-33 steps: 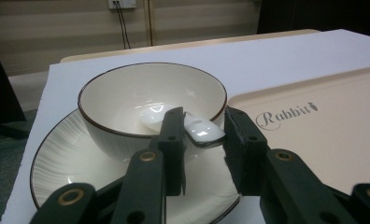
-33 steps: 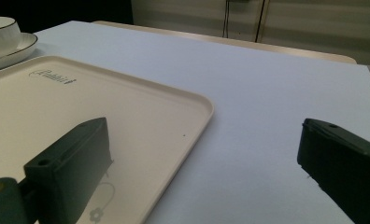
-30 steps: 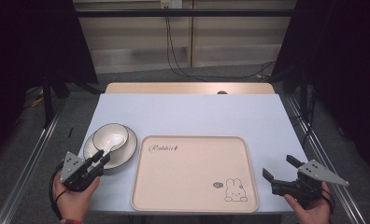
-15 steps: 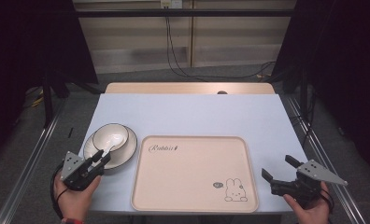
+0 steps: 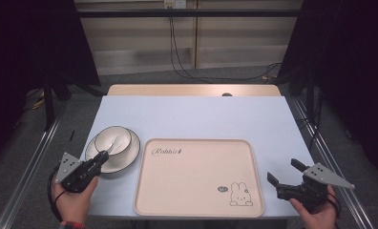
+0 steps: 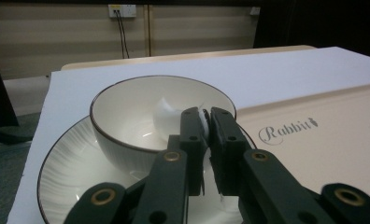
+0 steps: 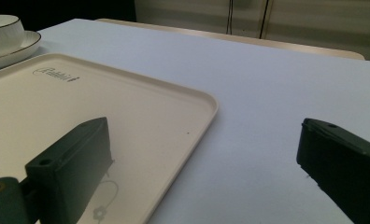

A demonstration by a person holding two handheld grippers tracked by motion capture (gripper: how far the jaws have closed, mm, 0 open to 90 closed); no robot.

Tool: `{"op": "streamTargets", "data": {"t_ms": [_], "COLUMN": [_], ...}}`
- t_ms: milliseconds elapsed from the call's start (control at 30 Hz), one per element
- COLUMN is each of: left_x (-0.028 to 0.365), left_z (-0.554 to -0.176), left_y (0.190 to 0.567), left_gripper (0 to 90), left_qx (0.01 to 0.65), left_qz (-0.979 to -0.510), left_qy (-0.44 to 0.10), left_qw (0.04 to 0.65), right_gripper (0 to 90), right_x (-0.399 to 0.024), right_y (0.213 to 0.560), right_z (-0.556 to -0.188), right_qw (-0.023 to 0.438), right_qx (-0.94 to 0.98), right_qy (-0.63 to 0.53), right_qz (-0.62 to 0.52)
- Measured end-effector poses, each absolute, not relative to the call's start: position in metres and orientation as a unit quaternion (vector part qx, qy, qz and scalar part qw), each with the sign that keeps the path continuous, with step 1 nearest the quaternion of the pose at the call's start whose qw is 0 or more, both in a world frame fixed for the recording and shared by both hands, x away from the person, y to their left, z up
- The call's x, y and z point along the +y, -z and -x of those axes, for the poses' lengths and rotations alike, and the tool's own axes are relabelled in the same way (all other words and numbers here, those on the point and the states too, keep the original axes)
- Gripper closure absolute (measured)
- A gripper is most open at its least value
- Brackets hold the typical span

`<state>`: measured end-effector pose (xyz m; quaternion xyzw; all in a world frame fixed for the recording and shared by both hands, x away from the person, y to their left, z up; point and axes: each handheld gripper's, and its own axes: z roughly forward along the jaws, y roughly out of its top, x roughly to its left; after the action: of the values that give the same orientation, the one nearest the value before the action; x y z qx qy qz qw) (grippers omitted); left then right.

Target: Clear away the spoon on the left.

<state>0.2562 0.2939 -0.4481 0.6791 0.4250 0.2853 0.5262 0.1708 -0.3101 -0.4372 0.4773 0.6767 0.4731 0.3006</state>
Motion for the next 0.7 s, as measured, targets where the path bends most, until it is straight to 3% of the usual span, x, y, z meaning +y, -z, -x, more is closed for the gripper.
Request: {"op": "streamTargets", "data": {"t_ms": [700], "left_x": [0.289], "left_z": [-0.285], "left_y": [0.428], "left_gripper": [85.3], "left_qx": [0.425], "left_qz": [-0.650], "left_qy": [-0.279], "left_qw": [0.565], "right_gripper": [3.2], "right_x": [-0.310], "right_y": [0.437], "right_z": [-0.171], "right_qw": [0.299], "right_qx": [0.679], "right_qy": [-0.471], "right_qz": [-0.477]}}
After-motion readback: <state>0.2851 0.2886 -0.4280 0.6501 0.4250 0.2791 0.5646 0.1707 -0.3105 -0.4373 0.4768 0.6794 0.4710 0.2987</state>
